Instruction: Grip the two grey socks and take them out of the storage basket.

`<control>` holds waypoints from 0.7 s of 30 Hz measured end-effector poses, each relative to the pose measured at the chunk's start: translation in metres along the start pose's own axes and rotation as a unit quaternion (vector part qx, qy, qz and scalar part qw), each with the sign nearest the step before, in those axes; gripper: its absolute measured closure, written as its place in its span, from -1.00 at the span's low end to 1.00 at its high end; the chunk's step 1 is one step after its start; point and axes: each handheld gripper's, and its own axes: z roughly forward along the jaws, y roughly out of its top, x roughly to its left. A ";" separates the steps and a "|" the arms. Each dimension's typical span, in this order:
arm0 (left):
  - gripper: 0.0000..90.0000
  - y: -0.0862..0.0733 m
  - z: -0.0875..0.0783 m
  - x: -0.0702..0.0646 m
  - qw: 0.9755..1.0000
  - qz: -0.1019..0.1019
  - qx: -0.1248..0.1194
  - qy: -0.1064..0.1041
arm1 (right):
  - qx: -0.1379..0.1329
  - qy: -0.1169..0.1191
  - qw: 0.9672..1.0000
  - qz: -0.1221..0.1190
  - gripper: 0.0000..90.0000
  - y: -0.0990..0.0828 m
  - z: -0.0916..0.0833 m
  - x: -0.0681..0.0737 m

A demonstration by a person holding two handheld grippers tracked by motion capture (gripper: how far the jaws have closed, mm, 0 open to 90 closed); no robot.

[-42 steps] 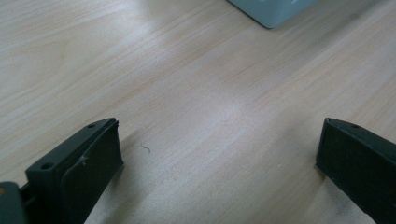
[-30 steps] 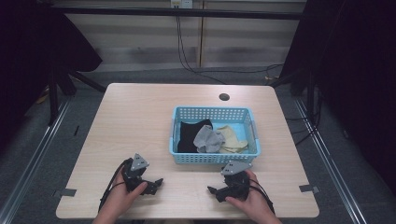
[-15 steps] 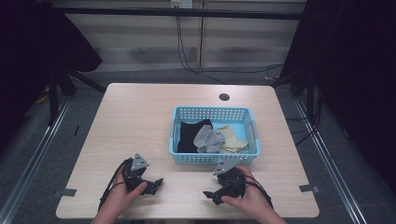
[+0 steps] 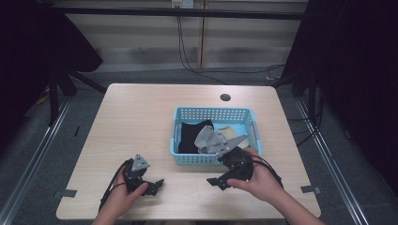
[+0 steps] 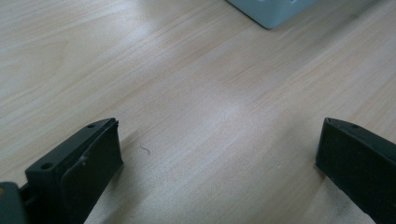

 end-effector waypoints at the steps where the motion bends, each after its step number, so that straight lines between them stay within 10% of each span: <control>1: -1.00 0.000 0.000 0.000 1.000 0.000 0.000 0.000 | 0.000 0.000 1.000 0.000 -0.59 0.000 0.000 0.000; 13: -1.00 0.000 0.000 0.000 1.000 0.000 0.000 0.000 | 0.003 -0.001 1.000 -0.015 -0.59 0.013 -0.001 -0.008; 21: -1.00 0.000 0.000 0.000 1.000 0.000 0.000 0.000 | 0.003 -0.028 0.999 0.020 -0.54 0.035 -0.014 -0.042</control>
